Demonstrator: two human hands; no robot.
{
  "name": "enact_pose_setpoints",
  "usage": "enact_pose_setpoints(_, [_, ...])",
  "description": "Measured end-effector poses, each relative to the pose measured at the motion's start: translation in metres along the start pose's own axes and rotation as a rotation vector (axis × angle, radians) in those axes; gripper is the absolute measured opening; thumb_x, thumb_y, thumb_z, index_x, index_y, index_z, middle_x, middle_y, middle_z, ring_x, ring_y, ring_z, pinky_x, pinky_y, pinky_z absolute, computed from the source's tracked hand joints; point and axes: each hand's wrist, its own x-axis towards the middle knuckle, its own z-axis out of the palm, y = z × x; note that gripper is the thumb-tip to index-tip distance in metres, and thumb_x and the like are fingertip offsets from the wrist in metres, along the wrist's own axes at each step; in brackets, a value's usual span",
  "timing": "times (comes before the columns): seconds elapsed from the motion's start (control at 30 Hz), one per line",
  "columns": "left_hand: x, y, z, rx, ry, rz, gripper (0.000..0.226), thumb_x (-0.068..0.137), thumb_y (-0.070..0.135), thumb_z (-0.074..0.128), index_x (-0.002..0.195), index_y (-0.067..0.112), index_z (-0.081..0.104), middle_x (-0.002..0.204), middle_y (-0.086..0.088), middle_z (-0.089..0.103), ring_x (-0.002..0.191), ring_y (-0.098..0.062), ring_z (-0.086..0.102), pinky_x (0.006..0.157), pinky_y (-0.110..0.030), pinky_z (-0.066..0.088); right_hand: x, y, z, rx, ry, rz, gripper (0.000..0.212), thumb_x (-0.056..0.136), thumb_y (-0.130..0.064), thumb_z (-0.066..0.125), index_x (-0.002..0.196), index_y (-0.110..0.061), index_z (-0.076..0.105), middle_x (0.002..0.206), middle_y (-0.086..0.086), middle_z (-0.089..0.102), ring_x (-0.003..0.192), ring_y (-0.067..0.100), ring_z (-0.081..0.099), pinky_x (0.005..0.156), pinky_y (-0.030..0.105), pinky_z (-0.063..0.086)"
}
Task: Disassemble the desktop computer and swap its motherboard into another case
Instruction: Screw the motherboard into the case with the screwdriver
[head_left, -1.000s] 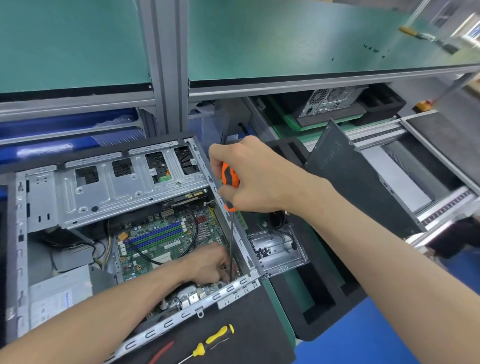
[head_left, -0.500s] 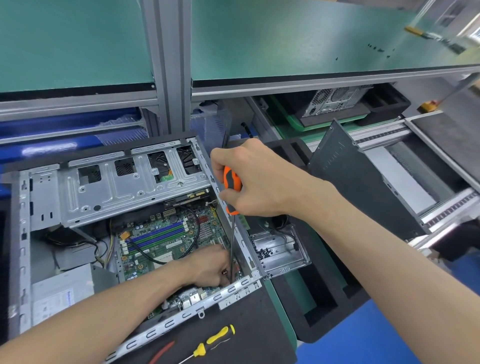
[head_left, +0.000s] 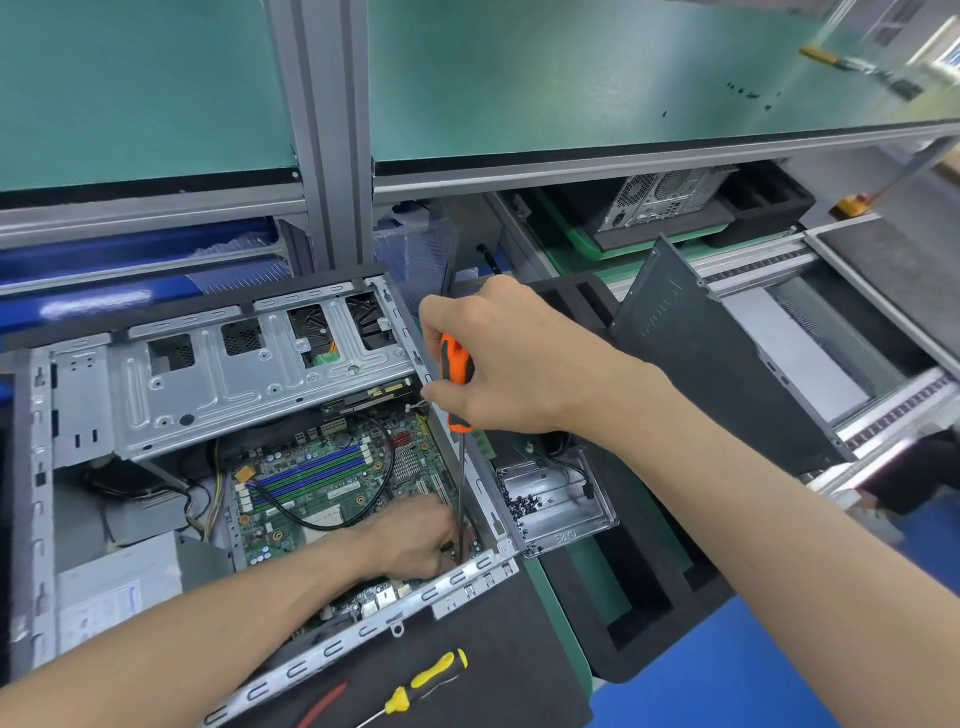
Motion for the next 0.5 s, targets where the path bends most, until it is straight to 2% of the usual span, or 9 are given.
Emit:
enact_pose_setpoints(0.1, [0.000, 0.001, 0.000, 0.012, 0.002, 0.004, 0.023, 0.062, 0.012, 0.049, 0.047, 0.017, 0.034, 0.041, 0.006, 0.030, 0.037, -0.005, 0.036, 0.048, -0.016, 0.035, 0.000, 0.000, 0.003, -0.127, 0.009, 0.044, 0.052, 0.085, -0.055, 0.068, 0.074, -0.020, 0.032, 0.065, -0.003, 0.035, 0.068, 0.027, 0.042, 0.061, 0.035, 0.038])
enact_pose_setpoints(0.17, [0.000, 0.001, 0.001, 0.010, 0.008, 0.007, 0.026, 0.065, 0.009, 0.051, 0.048, 0.019, 0.033, 0.042, 0.006, 0.029, 0.038, -0.004, 0.036, 0.048, -0.016, 0.036, -0.001, 0.002, 0.005, -0.132, 0.030, 0.060, 0.054, 0.085, -0.060, 0.067, 0.072, -0.021, 0.032, 0.065, -0.003, 0.035, 0.069, 0.030, 0.042, 0.062, 0.035, 0.040])
enact_pose_setpoints(0.23, [0.000, 0.001, 0.001, 0.005, 0.013, 0.007, 0.029, 0.067, 0.005, 0.053, 0.050, 0.019, 0.033, 0.043, 0.006, 0.029, 0.038, -0.005, 0.036, 0.050, -0.018, 0.039, -0.003, 0.005, 0.005, -0.070, 0.058, 0.073, 0.048, 0.084, -0.057, 0.069, 0.075, -0.020, 0.039, 0.065, -0.004, 0.039, 0.065, 0.022, 0.040, 0.065, 0.036, 0.044])
enact_pose_setpoints(0.33, [0.001, 0.001, 0.000, 0.003, 0.013, -0.002, 0.028, 0.064, 0.002, 0.052, 0.051, 0.018, 0.033, 0.044, 0.004, 0.029, 0.039, -0.008, 0.035, 0.047, -0.016, 0.035, -0.005, 0.012, 0.005, 0.006, 0.129, 0.080, 0.037, 0.085, -0.044, 0.072, 0.078, -0.015, 0.050, 0.059, -0.008, 0.049, 0.058, 0.002, 0.031, 0.072, 0.040, 0.050])
enact_pose_setpoints(0.43, [0.001, 0.001, 0.000, 0.023, 0.001, -0.016, 0.025, 0.061, 0.000, 0.049, 0.050, 0.016, 0.034, 0.044, 0.001, 0.030, 0.039, -0.012, 0.035, 0.047, -0.018, 0.038, -0.005, 0.013, 0.005, 0.047, 0.134, 0.080, 0.032, 0.085, -0.037, 0.073, 0.079, -0.012, 0.053, 0.058, -0.006, 0.054, 0.055, 0.004, 0.035, 0.072, 0.042, 0.051])
enact_pose_setpoints(0.5, [0.001, 0.002, 0.001, 0.052, -0.007, -0.019, 0.022, 0.058, 0.000, 0.047, 0.050, 0.015, 0.034, 0.044, 0.001, 0.030, 0.039, -0.012, 0.035, 0.044, -0.016, 0.031, -0.005, 0.012, 0.005, 0.071, 0.126, 0.068, 0.031, 0.085, -0.035, 0.073, 0.080, -0.011, 0.054, 0.056, -0.007, 0.051, 0.054, 0.005, 0.036, 0.067, 0.040, 0.051])
